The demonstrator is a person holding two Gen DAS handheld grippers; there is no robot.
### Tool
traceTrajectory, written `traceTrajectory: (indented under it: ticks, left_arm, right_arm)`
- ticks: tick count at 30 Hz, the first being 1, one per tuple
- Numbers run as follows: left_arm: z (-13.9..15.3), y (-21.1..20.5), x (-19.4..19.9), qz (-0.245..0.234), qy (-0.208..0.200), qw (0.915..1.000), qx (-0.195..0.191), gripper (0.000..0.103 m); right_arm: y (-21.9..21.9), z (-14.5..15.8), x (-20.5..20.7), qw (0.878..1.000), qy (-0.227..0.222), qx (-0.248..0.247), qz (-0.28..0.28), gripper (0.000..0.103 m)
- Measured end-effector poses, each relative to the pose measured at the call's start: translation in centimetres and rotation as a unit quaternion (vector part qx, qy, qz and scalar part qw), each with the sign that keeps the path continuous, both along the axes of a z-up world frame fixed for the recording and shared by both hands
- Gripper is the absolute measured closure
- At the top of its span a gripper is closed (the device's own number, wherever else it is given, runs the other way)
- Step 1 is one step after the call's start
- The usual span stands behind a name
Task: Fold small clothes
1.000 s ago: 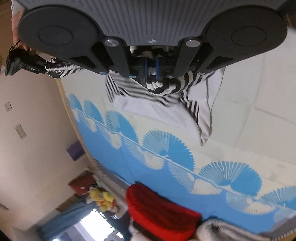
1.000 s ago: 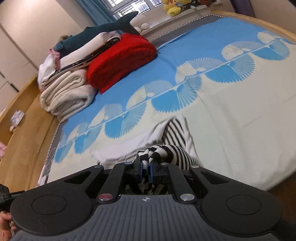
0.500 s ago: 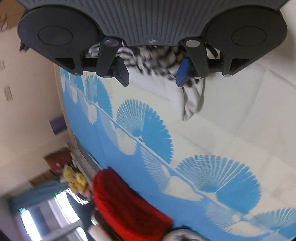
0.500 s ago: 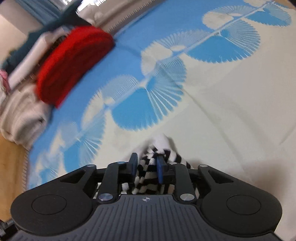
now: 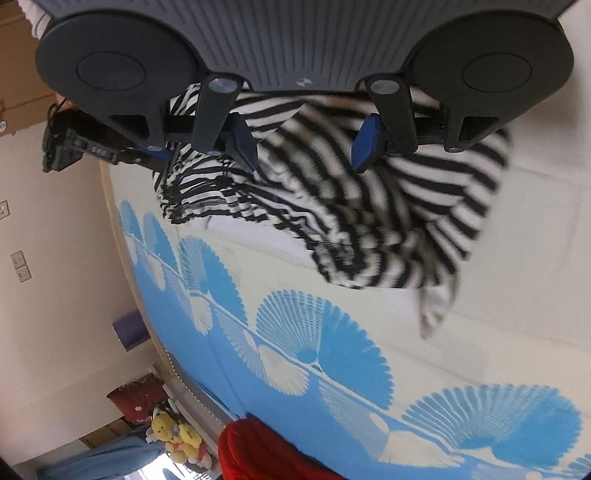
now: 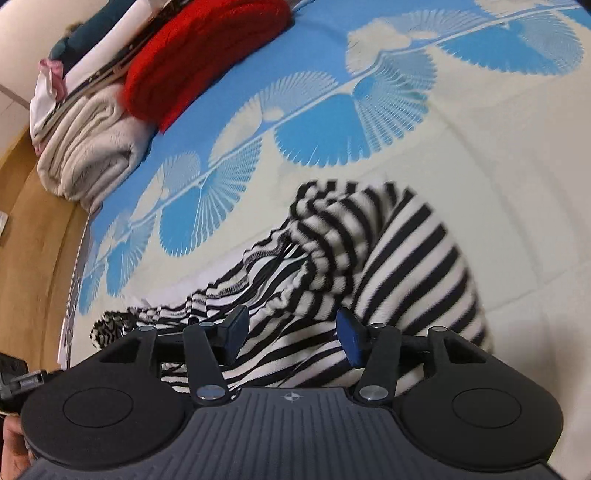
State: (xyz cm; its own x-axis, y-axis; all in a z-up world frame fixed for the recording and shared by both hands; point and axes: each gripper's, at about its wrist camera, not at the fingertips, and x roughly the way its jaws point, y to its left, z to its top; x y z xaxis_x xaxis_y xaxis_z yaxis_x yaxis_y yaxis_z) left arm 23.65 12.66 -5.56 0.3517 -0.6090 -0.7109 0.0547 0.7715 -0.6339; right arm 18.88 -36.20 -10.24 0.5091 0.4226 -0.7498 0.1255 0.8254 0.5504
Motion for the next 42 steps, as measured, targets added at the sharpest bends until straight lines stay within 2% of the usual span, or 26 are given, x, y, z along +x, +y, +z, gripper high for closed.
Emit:
traceTrajectory:
  ticks: [1, 3, 4, 5, 7, 8, 9, 11, 13, 15, 16, 17, 19, 22, 24, 26, 27, 29, 32, 33, 34, 35, 36, 37, 38, 42]
  left_arm:
    - [-0.4, -0.6, 0.5, 0.000, 0.002, 0.9999, 0.010, 0.044]
    - [-0.6, -1.5, 1.5, 0.004, 0.009, 0.9993, 0.036, 0.073]
    - [-0.8, -1.8, 2.1, 0.004, 0.013, 0.9991, 0.039, 0.094]
    - [-0.6, -1.9, 2.6, 0.007, 0.007, 0.9994, 0.034, 0.095]
    - [0.7, -1.3, 3.4, 0.030, -0.036, 0.9989, 0.008, 0.096]
    - [1.5, -0.4, 3.9, 0.061, -0.062, 0.9956, -0.035, 0.096]
    - [1.9, 0.5, 4.1, 0.090, -0.079, 0.9906, -0.067, 0.096]
    - [2.6, 1.6, 4.6, 0.147, -0.109, 0.9792, -0.088, 0.095]
    - [2.0, 1.5, 5.3, 0.169, -0.095, 0.9792, -0.059, 0.092]
    - [0.6, 0.9, 6.1, 0.173, -0.056, 0.9826, -0.038, 0.079]
    - [0.1, 0.6, 6.4, 0.167, -0.041, 0.9841, -0.044, 0.063]
    - [-0.1, 0.5, 6.6, 0.159, -0.037, 0.9852, -0.055, 0.055]
    - [0.6, 0.8, 6.4, 0.153, -0.056, 0.9857, -0.043, 0.046]
    - [1.5, 1.3, 5.9, 0.140, -0.087, 0.9863, -0.010, 0.042]
    - [1.5, 1.4, 5.7, 0.119, -0.088, 0.9889, -0.001, 0.042]
    - [1.2, 0.9, 5.5, 0.088, -0.083, 0.9926, 0.014, 0.042]
    - [1.3, 0.6, 5.3, 0.072, -0.083, 0.9937, 0.023, 0.042]
    - [1.2, -0.8, 5.2, 0.036, -0.092, 0.9939, 0.049, 0.042]
    - [0.8, -2.9, 4.9, -0.001, -0.106, 0.9911, 0.080, 0.042]
    - [0.6, -3.4, 5.0, -0.008, -0.109, 0.9900, 0.089, 0.042]
    - [0.4, -4.1, 5.2, -0.016, -0.113, 0.9883, 0.101, 0.042]
    - [0.1, -4.6, 5.3, -0.024, -0.118, 0.9862, 0.114, 0.047]
    - [-0.2, -5.1, 5.5, -0.033, -0.124, 0.9838, 0.125, 0.057]
    - [-0.4, -5.5, 5.8, -0.041, -0.133, 0.9804, 0.139, 0.094]
    - [-0.4, -5.8, 6.0, -0.040, -0.141, 0.9773, 0.153, 0.102]
    - [0.9, -4.8, 6.5, 0.030, -0.199, 0.9709, 0.130, 0.102]
  right_arm:
    - [0.3, -0.2, 0.4, 1.000, 0.003, -0.005, 0.000, 0.049]
    - [0.6, -0.7, 1.1, 1.000, 0.010, -0.009, -0.007, 0.050]
    - [0.7, -0.9, 1.6, 1.000, 0.015, -0.012, -0.012, 0.054]
    - [0.8, -1.0, 2.0, 1.000, 0.016, -0.017, -0.020, 0.079]
    - [0.7, -0.6, 2.4, 0.999, 0.006, -0.013, -0.033, 0.089]
    - [0.6, 0.0, 2.7, 0.999, -0.016, -0.008, -0.044, 0.100]
    - [0.4, 0.8, 2.9, 0.997, -0.046, -0.001, -0.057, 0.100]
    - [-0.1, 3.3, 3.0, 0.988, -0.128, 0.024, -0.086, 0.100]
    - [-0.2, 4.8, 3.4, 0.977, -0.185, 0.031, -0.103, 0.103]
    - [0.5, 4.9, 4.4, 0.977, -0.186, -0.018, -0.107, 0.103]
    - [0.9, 4.4, 5.0, 0.979, -0.174, -0.035, -0.105, 0.102]
    - [1.1, 3.8, 5.6, 0.982, -0.152, -0.040, -0.103, 0.099]
    - [1.4, 3.1, 6.1, 0.985, -0.130, -0.045, -0.102, 0.099]
    - [2.0, 4.6, 5.3, 0.982, -0.165, -0.053, -0.069, 0.098]
    - [2.9, 5.6, 4.7, 0.979, -0.187, -0.075, -0.023, 0.084]
    - [3.8, 5.7, 4.3, 0.977, -0.183, -0.107, 0.030, 0.050]
    - [4.3, 5.3, 4.1, 0.976, -0.172, -0.121, 0.058, 0.048]
    - [5.5, 4.3, 3.9, 0.974, -0.145, -0.145, 0.099, 0.049]
    - [7.4, 3.0, 3.5, 0.959, -0.119, -0.211, 0.147, 0.054]
    - [7.9, 2.7, 3.4, 0.953, -0.117, -0.232, 0.156, 0.061]
    - [8.3, 2.4, 3.3, 0.949, -0.113, -0.246, 0.162, 0.079]
    - [8.4, 2.3, 3.4, 0.949, -0.111, -0.249, 0.160, 0.096]
    - [8.4, 2.4, 3.5, 0.950, -0.115, -0.247, 0.152, 0.099]
    - [8.1, 2.8, 3.7, 0.951, -0.125, -0.245, 0.139, 0.100]
    - [7.8, 3.1, 4.1, 0.953, -0.136, -0.243, 0.121, 0.100]
    - [5.9, 5.1, 4.4, 0.952, -0.195, -0.237, 0.000, 0.101]
